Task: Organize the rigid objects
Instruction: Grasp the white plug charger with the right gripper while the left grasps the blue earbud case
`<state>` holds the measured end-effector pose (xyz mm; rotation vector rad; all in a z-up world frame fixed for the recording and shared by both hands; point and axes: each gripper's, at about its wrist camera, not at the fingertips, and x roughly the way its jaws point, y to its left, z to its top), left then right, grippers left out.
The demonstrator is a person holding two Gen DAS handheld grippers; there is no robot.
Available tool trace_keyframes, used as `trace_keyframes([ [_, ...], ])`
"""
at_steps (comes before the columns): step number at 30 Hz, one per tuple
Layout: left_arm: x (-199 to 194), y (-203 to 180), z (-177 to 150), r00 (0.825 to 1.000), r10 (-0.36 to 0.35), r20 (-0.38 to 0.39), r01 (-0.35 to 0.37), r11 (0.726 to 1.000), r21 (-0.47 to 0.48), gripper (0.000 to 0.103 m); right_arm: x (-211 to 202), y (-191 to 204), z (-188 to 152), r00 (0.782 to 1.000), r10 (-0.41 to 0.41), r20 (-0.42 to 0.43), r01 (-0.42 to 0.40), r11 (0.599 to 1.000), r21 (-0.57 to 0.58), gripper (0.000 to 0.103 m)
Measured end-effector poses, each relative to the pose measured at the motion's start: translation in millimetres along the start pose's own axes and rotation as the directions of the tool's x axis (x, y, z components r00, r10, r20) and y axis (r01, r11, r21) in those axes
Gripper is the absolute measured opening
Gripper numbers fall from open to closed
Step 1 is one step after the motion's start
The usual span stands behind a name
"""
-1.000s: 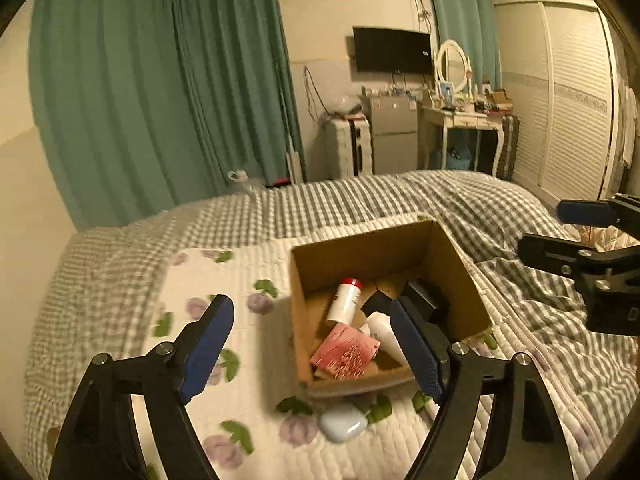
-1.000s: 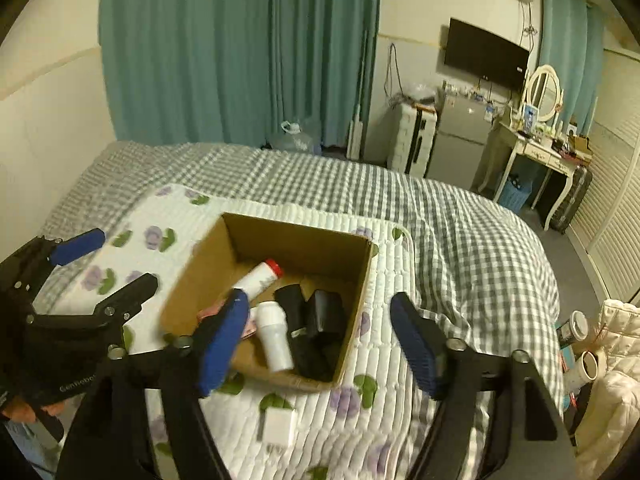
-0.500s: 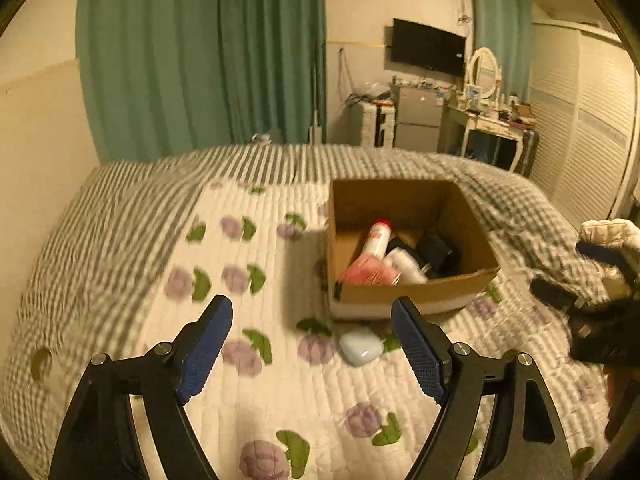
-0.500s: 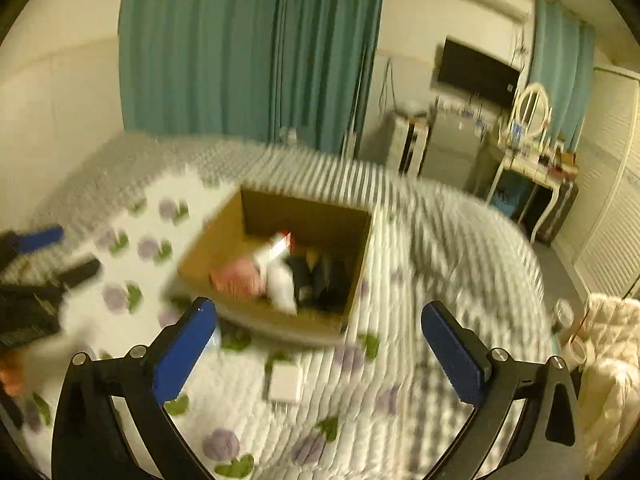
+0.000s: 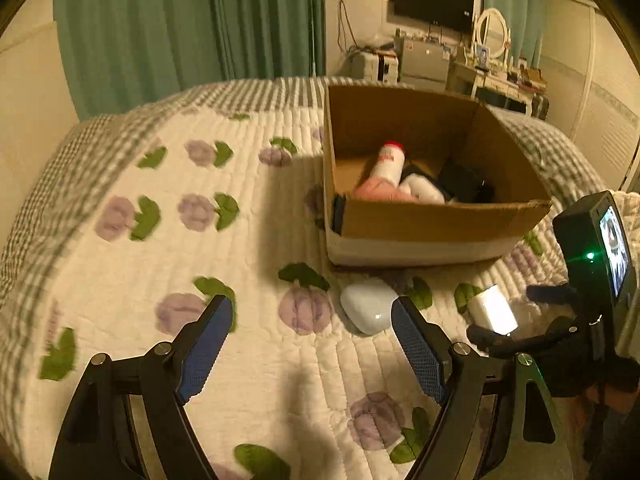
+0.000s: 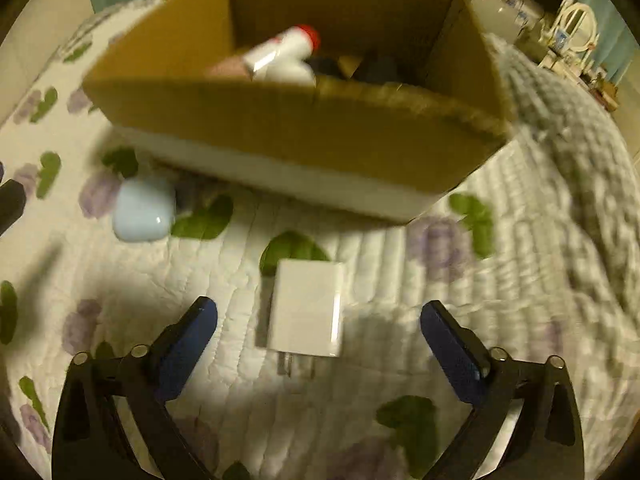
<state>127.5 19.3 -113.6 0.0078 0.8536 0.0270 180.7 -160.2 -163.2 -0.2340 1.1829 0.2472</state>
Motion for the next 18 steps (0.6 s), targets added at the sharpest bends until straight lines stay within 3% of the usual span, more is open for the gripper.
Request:
trace_keyframes([
  [1,4,-1,-1,1.0,-0.004,-0.007,0.004,1.0,0.0,0.084,6,0,-1,0.999,0.027,-0.017,-0.027,1.0,0.003,0.062],
  [3,11,-4,-4,1.0,-0.005,-0.029,0.005,1.0,0.005,0.084,13,2,-2,0.998,0.058,-0.037,-0.058,0.998,-0.004,0.057],
  [6,19,-10,-7,0.998,-0.025,-0.061,0.025,1.0,0.0,0.084,6,-7,-1,0.996,0.086,-0.005,-0.086,0.996,0.03,0.041],
  [12,34,-30,0,0.994,-0.05,-0.093,0.049,0.999,-0.004,0.084,-25,-20,-3,0.987,0.094,0.126,-0.103,0.993,0.064,0.041],
  [18,73,-37,5,0.987,-0.049,-0.152,0.04,0.997,-0.061,0.084,-24,-30,-10,0.987,0.102,0.127,-0.114,0.99,0.087,0.041],
])
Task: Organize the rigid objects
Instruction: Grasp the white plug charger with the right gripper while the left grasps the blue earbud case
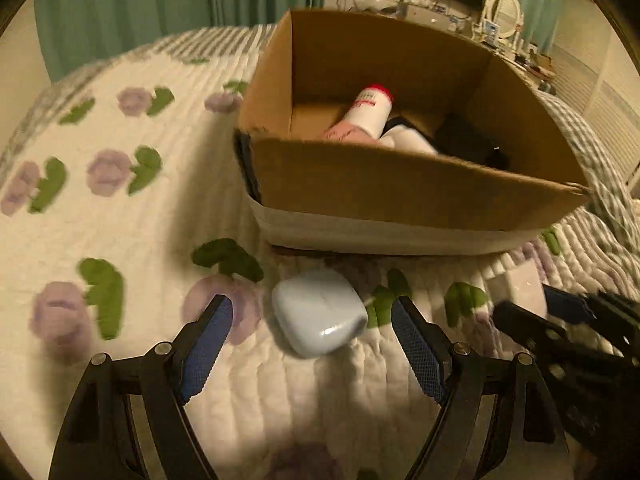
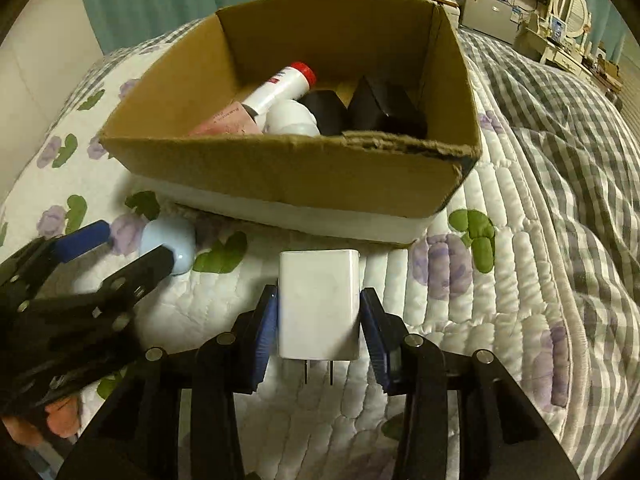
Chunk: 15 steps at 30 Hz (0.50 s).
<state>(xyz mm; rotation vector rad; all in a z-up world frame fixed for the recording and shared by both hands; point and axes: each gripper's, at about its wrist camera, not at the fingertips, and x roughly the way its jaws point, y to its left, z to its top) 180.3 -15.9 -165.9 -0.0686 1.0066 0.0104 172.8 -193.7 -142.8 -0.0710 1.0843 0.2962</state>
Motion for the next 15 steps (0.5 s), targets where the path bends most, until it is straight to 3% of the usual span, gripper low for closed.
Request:
trace_keyframes([
  [4,23,-8,0,0.999,0.008,-0.04,-0.007,1.0,0.023,0.082,4,-1,8,1.0,0.021,-0.003,-0.021,1.0,0.014,0.041],
  [6,29,-12,-2,0.999,0.024,-0.042,-0.022,0.998,0.052,0.073,6,0,11,1.0,0.025,-0.01,-0.025,1.0,0.016,0.041],
  [8,25,-12,-3,0.999,0.035,-0.028,-0.033,0.998,0.054,0.056,10,1,13,1.0,0.02,-0.017,-0.02,1.0,0.017,0.041],
  [15,-9,-15,-13,1.0,0.018,0.007,-0.019,0.996,0.088,0.056,-2,4,8,1.0,0.011,0.023,-0.011,1.0,0.009,0.041],
])
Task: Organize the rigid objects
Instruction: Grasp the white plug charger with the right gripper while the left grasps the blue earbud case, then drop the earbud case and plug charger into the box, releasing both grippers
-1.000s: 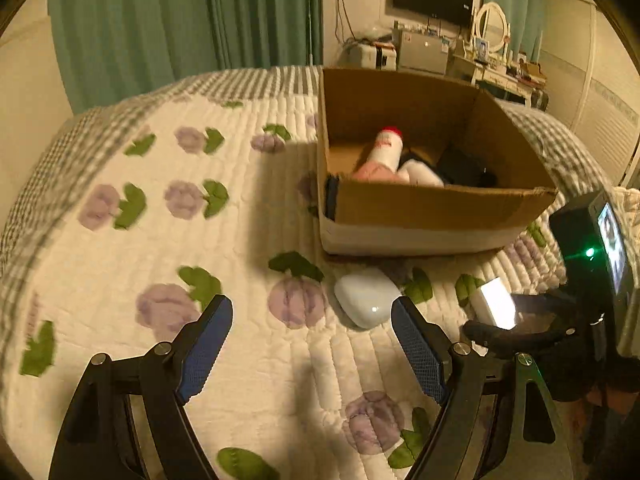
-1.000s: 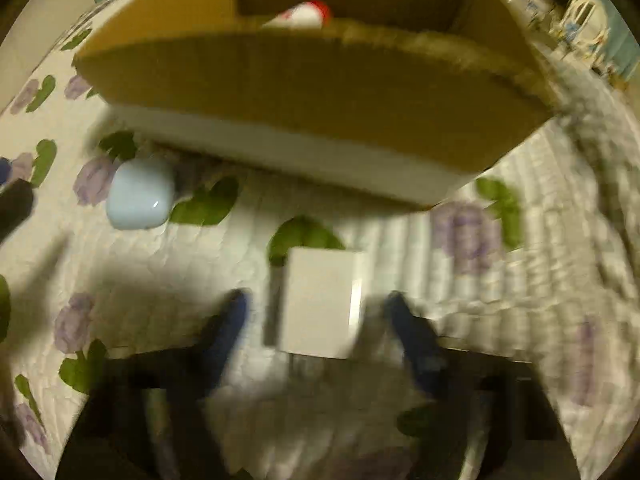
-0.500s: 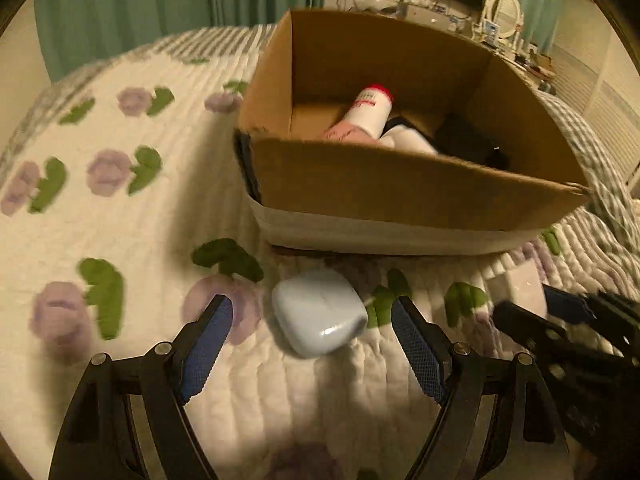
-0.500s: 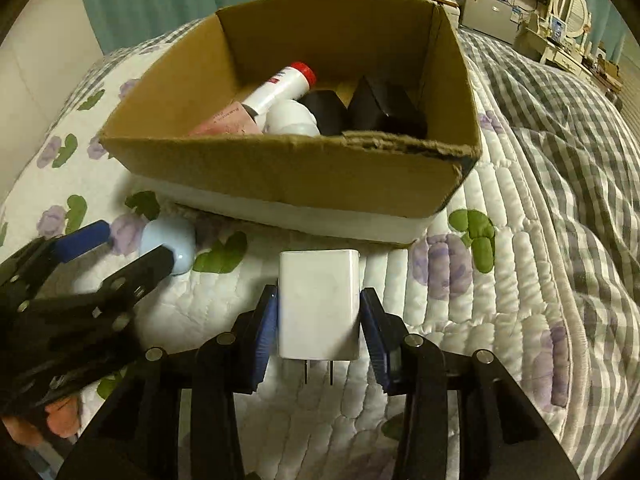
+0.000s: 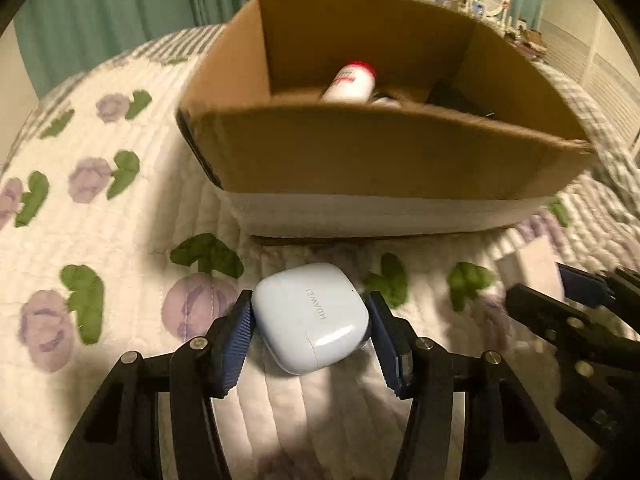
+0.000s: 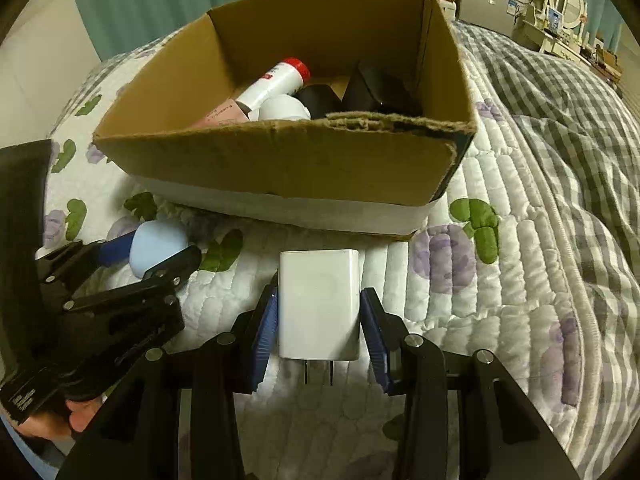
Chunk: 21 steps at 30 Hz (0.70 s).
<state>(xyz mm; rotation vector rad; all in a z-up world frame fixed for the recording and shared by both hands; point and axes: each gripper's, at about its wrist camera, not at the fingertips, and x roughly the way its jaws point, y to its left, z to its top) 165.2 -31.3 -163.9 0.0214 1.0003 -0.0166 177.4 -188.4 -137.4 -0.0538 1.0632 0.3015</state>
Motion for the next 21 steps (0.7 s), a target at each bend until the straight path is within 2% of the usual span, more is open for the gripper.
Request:
trace_keyframes([
  [7,-65,2,-13,0.996,-0.033,0.088,0.032,0.999,0.009,0.056,-44,12,-5,0.996,-0.021,0.089,0.024,0.999,-0.034,0.041],
  [12,-105,2,-8,0.989,-0.047,0.143,0.044,0.999,0.024,0.056,-86,23,-9,0.988,-0.028,0.151,0.034,0.999,-0.037,0.041],
  [21,-162,-7,10,0.967,-0.059,0.249,0.046,0.997,0.058,0.056,-165,38,3,0.956,-0.048,0.289,0.07,0.995,-0.065,0.041],
])
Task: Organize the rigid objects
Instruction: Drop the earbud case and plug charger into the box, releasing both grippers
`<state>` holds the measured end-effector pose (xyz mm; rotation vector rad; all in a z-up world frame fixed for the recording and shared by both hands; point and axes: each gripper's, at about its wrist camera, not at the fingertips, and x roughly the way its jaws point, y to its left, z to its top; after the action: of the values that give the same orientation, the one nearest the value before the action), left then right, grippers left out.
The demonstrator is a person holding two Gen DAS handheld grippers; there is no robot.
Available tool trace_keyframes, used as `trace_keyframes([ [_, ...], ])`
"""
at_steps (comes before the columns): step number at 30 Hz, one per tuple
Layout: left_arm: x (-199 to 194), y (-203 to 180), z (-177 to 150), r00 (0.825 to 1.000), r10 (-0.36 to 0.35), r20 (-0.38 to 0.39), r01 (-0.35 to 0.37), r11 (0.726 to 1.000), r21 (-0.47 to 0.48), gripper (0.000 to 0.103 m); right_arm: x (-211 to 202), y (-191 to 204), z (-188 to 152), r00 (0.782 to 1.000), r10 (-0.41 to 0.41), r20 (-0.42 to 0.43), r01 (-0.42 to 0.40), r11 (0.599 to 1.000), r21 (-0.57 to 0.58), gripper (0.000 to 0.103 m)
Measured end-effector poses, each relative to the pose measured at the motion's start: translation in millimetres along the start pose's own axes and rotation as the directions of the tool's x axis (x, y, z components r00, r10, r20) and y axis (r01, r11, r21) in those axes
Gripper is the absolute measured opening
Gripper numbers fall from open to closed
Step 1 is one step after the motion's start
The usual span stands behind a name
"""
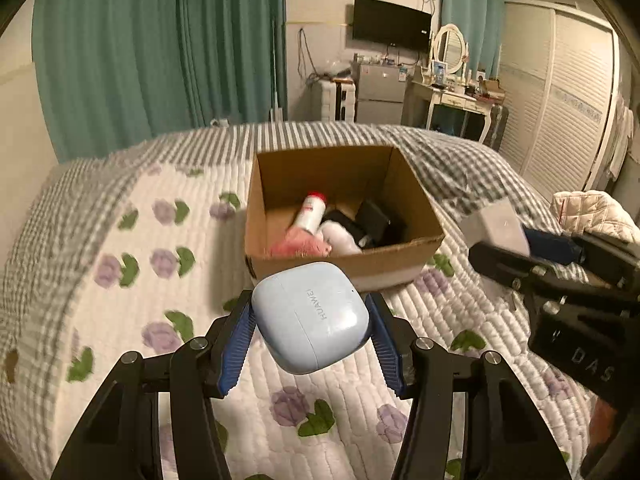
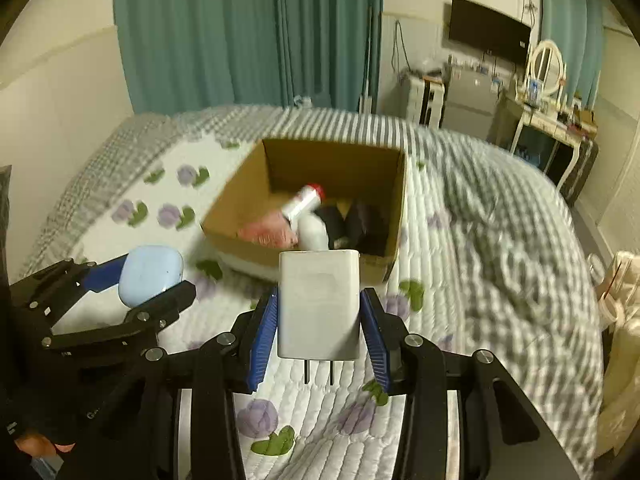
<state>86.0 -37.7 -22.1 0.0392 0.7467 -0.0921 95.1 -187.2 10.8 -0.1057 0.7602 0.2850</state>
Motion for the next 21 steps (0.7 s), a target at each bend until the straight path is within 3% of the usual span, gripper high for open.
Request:
trace_keyframes([
  [4,-12,4,19,0.999,-0.027,0.028,0.027,1.0,-0.004,0.056,-20,3,21,0.999,-0.007,0.052,0.009,0.999,-0.034,0.041],
  [9,-10,7,49,0.997,-0.011,0.077,0.01,1.0,0.019,0.056,-24,-1,55,0.995,-0.002,0.098,0.008,0.998,-0.058,0.041],
  [18,50,14,94,0.992,-0.005,0.122,0.0,0.999,0.036,0.056,36,-25,104,0.996,0.031,0.078,-0.027,0.999,-0.046,0.041],
  [21,79,15,100,0.995,-0.012,0.101,0.01,1.0,0.03,0.057,65,-34,110,0.998,0.029,0.058,-0.026,0.998,-0.049,0.041],
])
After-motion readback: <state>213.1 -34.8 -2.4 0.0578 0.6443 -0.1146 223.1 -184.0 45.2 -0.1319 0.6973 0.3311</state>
